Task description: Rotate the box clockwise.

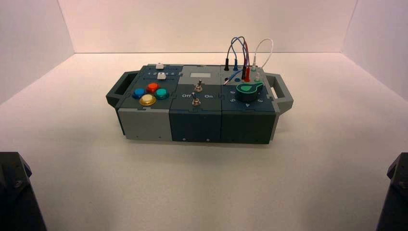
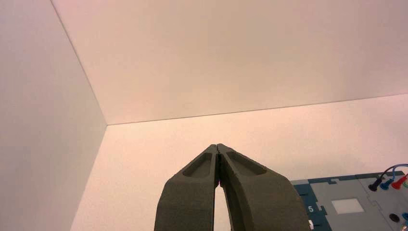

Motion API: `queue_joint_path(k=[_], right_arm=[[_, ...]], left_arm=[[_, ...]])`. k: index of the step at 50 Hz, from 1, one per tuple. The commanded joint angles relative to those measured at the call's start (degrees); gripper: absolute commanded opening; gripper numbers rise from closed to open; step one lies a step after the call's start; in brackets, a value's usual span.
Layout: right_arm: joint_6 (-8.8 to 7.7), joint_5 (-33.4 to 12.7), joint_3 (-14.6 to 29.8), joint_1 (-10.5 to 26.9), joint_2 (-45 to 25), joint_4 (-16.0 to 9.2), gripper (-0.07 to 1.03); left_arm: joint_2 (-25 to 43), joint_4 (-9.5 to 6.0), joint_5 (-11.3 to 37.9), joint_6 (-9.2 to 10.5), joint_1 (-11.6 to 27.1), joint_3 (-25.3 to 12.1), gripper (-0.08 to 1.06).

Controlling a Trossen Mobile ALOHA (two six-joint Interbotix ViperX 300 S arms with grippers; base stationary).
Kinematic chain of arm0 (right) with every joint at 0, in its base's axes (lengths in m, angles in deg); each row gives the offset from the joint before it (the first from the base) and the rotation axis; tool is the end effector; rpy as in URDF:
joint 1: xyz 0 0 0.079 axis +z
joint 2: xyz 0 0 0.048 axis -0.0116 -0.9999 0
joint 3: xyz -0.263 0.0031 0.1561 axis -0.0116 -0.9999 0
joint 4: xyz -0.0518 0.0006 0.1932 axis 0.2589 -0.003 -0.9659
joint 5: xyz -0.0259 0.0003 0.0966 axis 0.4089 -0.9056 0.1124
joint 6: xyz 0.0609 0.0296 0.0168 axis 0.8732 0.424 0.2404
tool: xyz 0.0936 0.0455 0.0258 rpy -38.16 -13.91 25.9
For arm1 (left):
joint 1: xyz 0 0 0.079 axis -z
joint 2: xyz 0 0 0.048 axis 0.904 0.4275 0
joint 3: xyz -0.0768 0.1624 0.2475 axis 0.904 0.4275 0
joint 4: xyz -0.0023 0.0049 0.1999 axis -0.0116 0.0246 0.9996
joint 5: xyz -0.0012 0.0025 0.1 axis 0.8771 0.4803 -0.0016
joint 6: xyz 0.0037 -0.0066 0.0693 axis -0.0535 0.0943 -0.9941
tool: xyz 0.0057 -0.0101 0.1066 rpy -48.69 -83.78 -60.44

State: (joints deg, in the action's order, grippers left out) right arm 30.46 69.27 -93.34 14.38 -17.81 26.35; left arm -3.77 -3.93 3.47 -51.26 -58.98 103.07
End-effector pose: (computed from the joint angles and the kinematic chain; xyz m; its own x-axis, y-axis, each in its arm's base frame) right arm 0.2470 0.0597 0.2452 0.8707 0.2085 -0.4454 -0.2460 0.9689 -0.0272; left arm 0.2677 -0.0272 0.2642 0.9407 -0.0959 -0.3254 0.1175 0.9919 0.0474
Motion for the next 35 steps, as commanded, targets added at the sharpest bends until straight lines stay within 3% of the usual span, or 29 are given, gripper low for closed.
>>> queue_joint_path(k=[1, 21, 35], right_arm=[[0.18, 0.35, 1.93, -0.35, -0.18, -0.09, -0.02], [0.26, 0.26, 1.85, -0.35, -0.26, -0.26, -0.02], [0.35, -2.02, 3.52, -0.18, -3.25, -1.49, -0.02]], left_arm=[[0.09, 0.0, -0.18, -0.26, -0.18, -1.49, -0.03], [0.44, 0.0, 0.97, -0.26, 0.18, -1.76, -0.03], [1.93, -0.26, 14.94, -0.09, 9.84, -3.6, -0.03]])
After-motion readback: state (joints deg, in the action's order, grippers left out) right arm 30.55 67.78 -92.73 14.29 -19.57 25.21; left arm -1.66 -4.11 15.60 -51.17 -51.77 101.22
